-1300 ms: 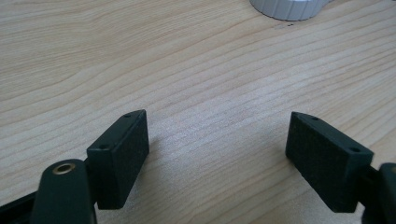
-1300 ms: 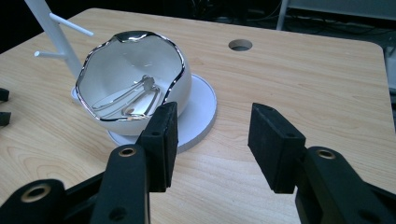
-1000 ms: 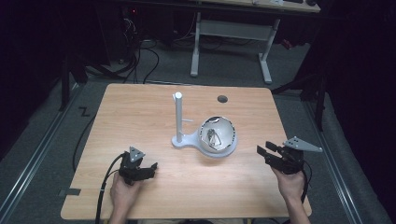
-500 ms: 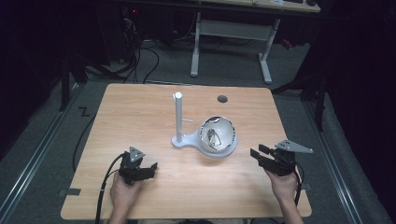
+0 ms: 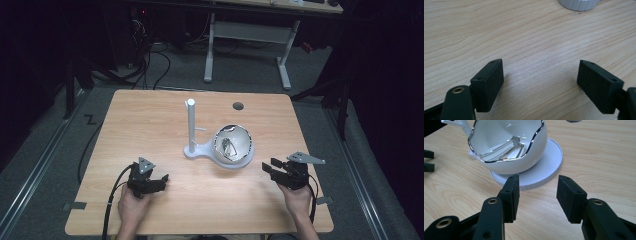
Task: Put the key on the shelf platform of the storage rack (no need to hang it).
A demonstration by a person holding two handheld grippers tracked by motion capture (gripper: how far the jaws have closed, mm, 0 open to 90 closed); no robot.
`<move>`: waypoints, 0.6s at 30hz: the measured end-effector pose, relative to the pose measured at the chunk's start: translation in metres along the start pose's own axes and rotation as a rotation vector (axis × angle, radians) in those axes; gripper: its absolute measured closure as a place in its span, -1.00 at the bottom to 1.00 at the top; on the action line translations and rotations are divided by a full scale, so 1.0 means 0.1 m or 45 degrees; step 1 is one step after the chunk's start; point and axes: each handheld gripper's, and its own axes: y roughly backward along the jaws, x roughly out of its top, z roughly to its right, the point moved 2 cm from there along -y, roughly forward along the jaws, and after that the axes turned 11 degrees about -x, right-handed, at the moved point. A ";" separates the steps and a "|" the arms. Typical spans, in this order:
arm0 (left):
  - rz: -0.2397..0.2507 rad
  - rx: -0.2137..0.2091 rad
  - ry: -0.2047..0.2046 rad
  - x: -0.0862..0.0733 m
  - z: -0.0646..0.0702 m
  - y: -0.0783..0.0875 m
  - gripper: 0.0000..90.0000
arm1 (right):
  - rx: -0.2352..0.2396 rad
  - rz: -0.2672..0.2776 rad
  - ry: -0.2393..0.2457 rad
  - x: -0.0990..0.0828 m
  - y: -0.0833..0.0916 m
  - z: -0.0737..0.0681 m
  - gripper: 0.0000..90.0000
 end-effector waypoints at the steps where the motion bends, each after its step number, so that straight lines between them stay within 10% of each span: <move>1: 0.000 0.000 0.000 0.00 0.00 0.00 -0.51 | 0.002 -0.004 -0.001 -0.01 -0.01 0.00 0.19; 18: 0.000 0.000 0.000 0.00 0.00 0.00 -0.51 | -0.001 -0.075 0.032 -0.11 -0.22 -0.06 0.19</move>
